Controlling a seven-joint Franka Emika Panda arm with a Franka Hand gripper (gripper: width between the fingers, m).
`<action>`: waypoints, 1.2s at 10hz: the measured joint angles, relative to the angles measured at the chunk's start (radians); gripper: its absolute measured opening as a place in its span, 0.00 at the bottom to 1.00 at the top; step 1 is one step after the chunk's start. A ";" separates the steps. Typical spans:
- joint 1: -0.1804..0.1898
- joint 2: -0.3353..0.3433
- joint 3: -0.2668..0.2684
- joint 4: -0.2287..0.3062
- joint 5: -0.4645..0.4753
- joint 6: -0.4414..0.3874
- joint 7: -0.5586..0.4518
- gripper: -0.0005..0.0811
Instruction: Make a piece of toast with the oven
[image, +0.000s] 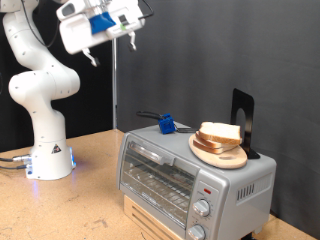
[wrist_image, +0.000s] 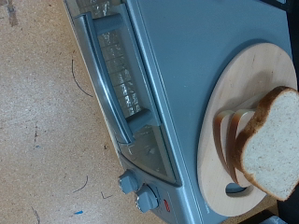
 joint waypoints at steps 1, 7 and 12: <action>-0.007 -0.001 0.003 0.000 0.000 -0.009 0.042 0.84; 0.101 -0.030 -0.097 0.003 0.137 -0.091 -0.289 0.84; 0.093 0.080 -0.117 -0.005 0.104 -0.054 -0.300 0.84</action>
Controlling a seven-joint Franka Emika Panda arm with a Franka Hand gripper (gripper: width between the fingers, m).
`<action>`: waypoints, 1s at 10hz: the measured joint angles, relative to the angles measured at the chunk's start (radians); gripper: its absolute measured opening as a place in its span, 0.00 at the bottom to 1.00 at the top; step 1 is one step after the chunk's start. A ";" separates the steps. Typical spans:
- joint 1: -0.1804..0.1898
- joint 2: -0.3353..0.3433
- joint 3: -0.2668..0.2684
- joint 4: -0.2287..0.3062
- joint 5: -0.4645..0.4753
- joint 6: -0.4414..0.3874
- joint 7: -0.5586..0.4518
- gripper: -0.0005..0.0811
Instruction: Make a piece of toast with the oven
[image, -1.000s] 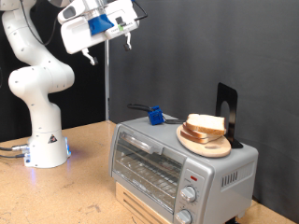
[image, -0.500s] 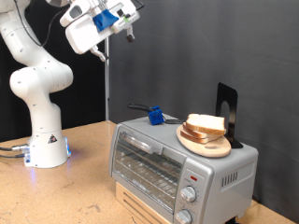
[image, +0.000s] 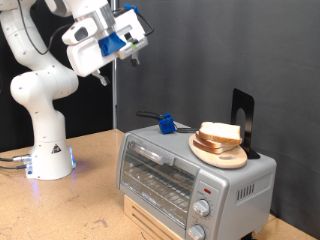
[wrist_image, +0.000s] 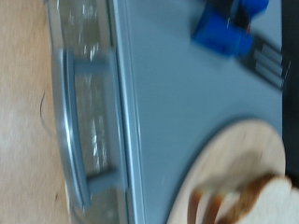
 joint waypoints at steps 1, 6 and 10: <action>0.002 0.013 0.001 -0.012 0.000 0.057 -0.018 0.84; -0.002 0.085 -0.002 -0.064 -0.013 0.151 -0.080 0.84; -0.019 0.125 0.000 -0.109 -0.020 0.239 -0.030 0.84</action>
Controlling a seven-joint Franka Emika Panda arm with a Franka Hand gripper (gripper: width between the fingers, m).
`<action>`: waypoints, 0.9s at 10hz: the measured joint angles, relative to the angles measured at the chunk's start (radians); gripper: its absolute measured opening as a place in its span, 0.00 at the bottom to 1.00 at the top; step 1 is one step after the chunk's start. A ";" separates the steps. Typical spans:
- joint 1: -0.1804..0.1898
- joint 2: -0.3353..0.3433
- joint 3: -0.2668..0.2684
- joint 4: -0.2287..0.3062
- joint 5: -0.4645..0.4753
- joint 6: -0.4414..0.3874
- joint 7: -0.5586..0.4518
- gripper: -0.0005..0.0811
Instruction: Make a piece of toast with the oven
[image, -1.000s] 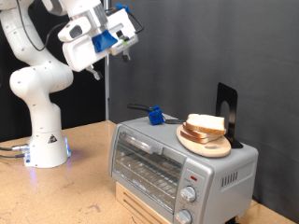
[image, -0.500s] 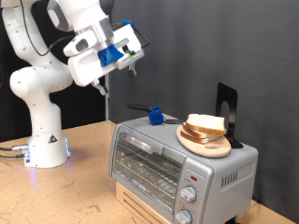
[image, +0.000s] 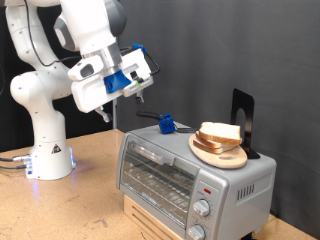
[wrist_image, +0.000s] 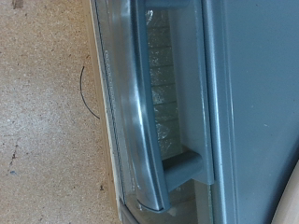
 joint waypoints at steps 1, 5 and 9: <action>0.001 0.000 0.000 0.000 0.000 -0.005 -0.008 0.84; 0.012 0.020 -0.003 -0.019 0.026 0.021 -0.065 0.84; 0.023 0.086 0.009 -0.068 0.026 0.095 -0.077 0.84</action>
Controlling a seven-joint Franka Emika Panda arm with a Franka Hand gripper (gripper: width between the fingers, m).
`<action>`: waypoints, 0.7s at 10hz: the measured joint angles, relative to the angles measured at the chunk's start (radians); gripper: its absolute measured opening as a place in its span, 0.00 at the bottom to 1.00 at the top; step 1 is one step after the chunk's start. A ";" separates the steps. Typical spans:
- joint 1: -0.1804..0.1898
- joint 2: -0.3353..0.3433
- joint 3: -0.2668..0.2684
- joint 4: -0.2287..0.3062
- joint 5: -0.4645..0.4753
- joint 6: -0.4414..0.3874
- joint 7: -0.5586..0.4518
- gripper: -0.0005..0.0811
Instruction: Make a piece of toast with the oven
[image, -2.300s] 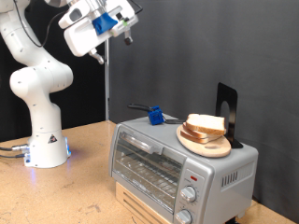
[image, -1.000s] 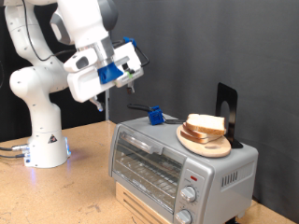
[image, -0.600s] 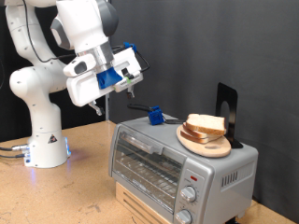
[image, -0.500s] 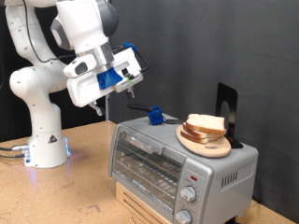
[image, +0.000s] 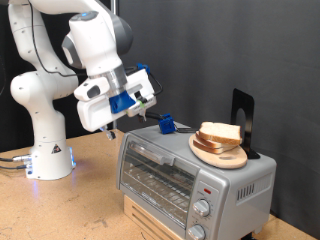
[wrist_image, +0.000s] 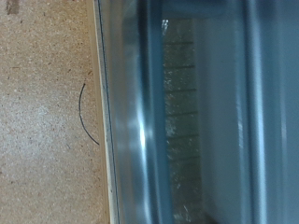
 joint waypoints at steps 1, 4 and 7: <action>0.000 0.012 0.005 -0.019 -0.006 0.023 -0.002 0.84; 0.000 0.039 0.013 -0.079 -0.018 0.106 -0.002 0.84; 0.000 0.049 0.012 -0.103 -0.007 0.155 -0.007 0.84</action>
